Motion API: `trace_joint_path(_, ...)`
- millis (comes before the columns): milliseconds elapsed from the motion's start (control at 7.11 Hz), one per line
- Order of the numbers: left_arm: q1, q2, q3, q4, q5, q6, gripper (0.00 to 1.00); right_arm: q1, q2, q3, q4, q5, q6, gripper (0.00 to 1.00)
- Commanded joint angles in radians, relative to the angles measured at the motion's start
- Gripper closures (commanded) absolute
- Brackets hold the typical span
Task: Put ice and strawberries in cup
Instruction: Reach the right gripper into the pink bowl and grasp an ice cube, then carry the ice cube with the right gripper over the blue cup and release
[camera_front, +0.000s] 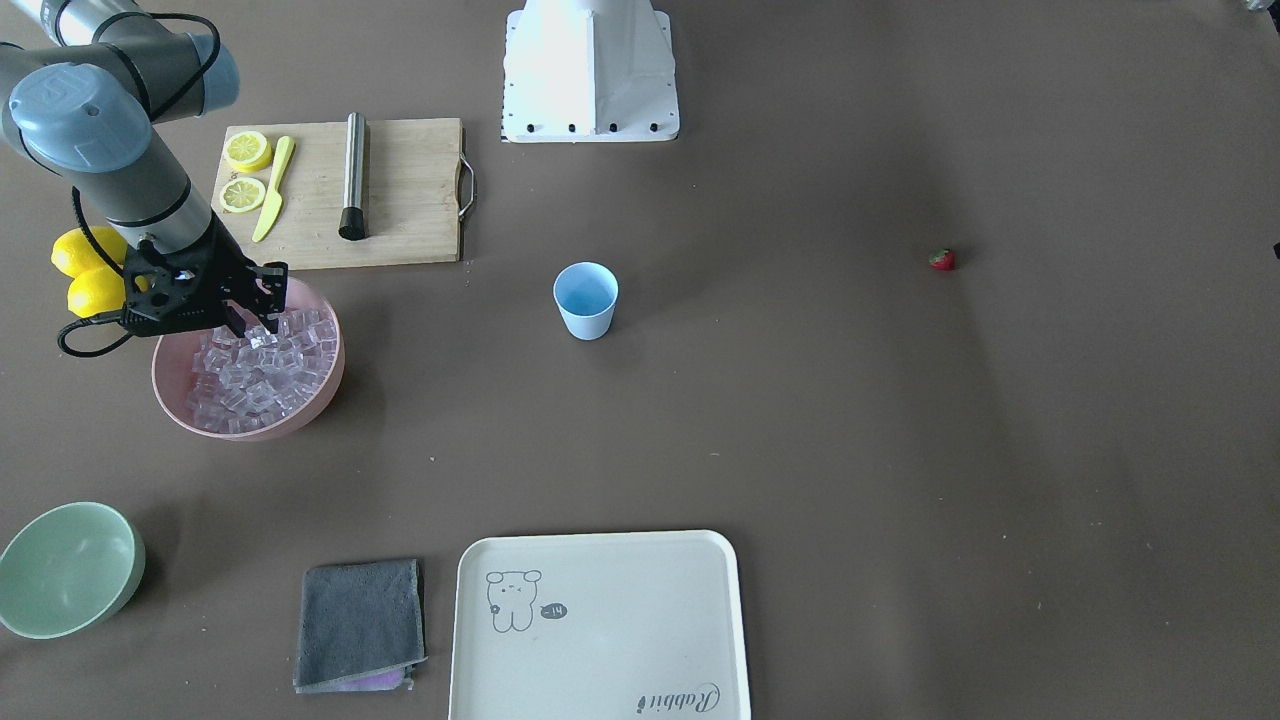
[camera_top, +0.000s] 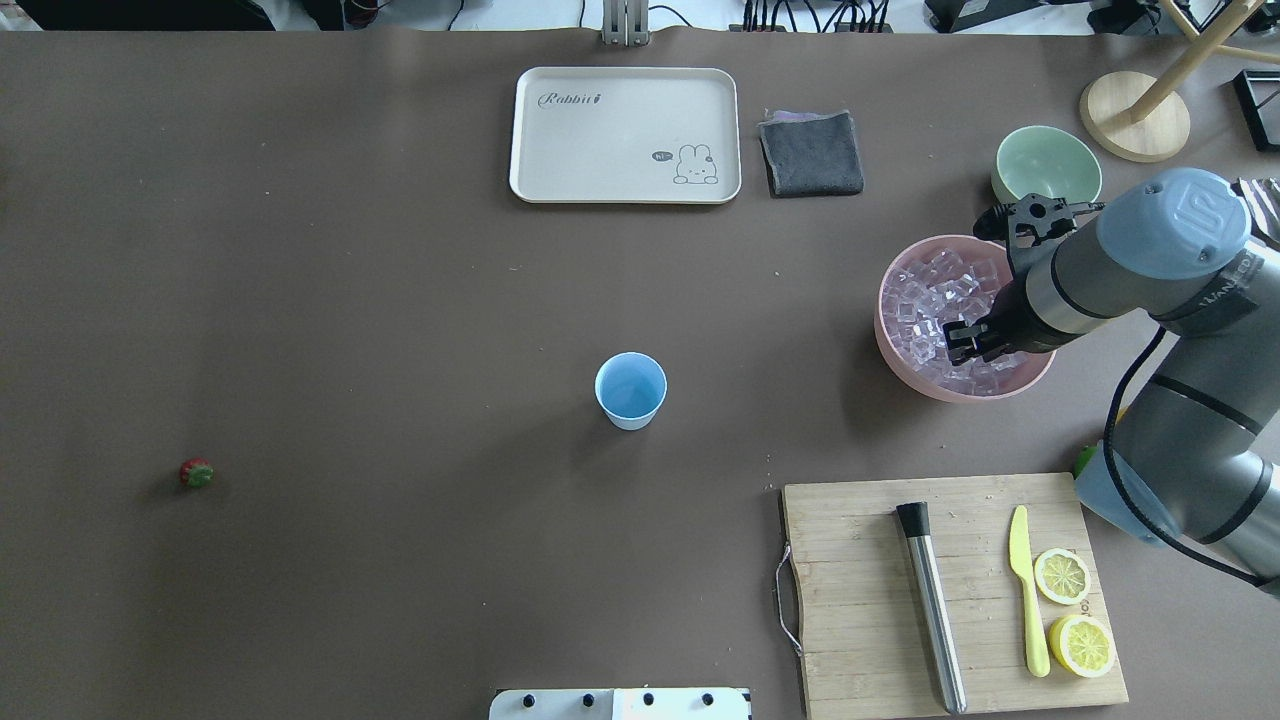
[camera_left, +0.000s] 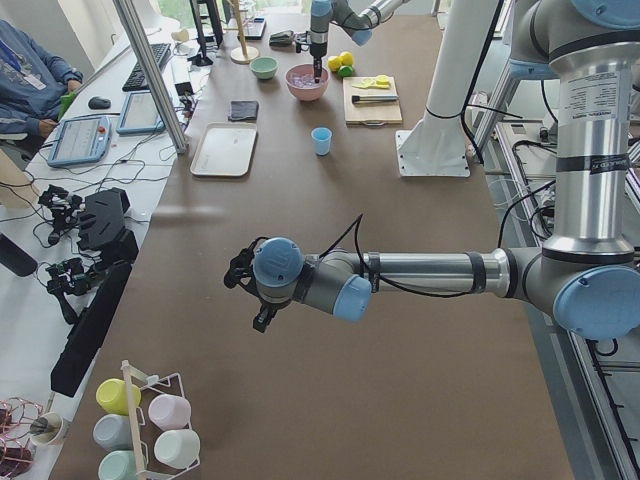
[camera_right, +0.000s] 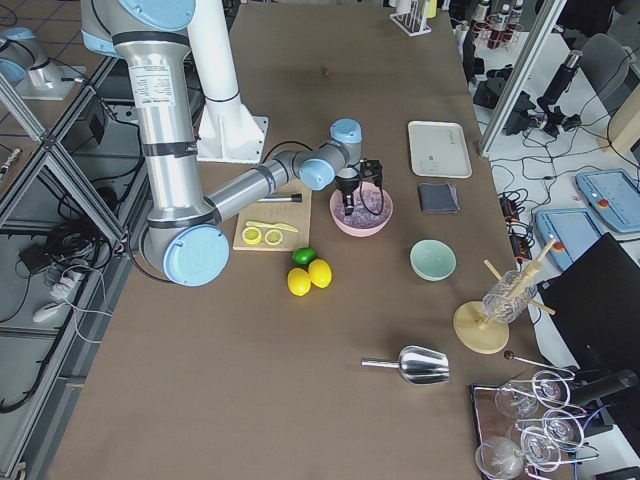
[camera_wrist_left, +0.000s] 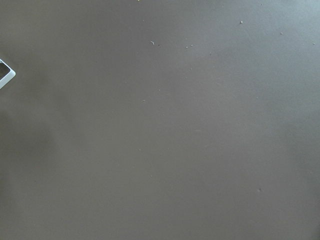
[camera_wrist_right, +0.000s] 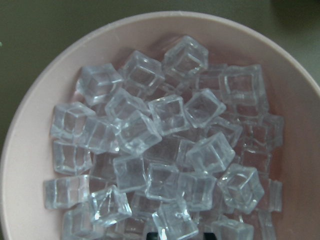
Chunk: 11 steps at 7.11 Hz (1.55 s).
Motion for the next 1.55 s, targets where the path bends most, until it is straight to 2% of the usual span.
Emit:
trace_joint_path(0,0.002,0.0,0.006,0.0,0.001,0.0,0.01,0.002,0.016,-0.019,0.001,0.002,-0.012,0.58)
trace_joint_path(141,0.002,0.0,0.007,0.0,-0.001,0.0,0.01,0.01,0.016,-0.018,0.002,0.005,-0.03,0.6)
trace_joint_path(281,0.002,0.0,0.007,0.0,-0.001,0.0,0.01,0.019,0.016,-0.015,0.001,0.01,-0.032,0.99)
trace_joint_path(562,0.002,0.0,0.007,0.0,-0.001,0.0,0.01,0.06,0.025,0.007,-0.016,0.031,-0.032,1.0)
trace_joint_path(703,0.003,0.0,0.006,0.0,-0.001,-0.001,0.01,0.092,0.054,0.023,-0.069,0.074,-0.032,1.0)
trace_joint_path(984,0.003,-0.002,0.006,0.0,-0.001,-0.001,0.01,0.105,0.231,0.056,-0.309,0.094,-0.002,1.0)
trace_joint_path(1125,0.003,-0.003,0.006,0.0,-0.001,-0.001,0.01,0.062,0.321,0.051,-0.359,0.093,0.153,1.0)
trace_joint_path(1266,0.003,-0.003,0.006,0.0,-0.001,-0.001,0.01,0.0,0.389,0.045,-0.36,0.076,0.298,1.0)
trace_joint_path(1406,0.003,-0.005,0.006,0.0,-0.001,-0.001,0.01,-0.071,0.469,0.021,-0.361,0.021,0.453,1.0)
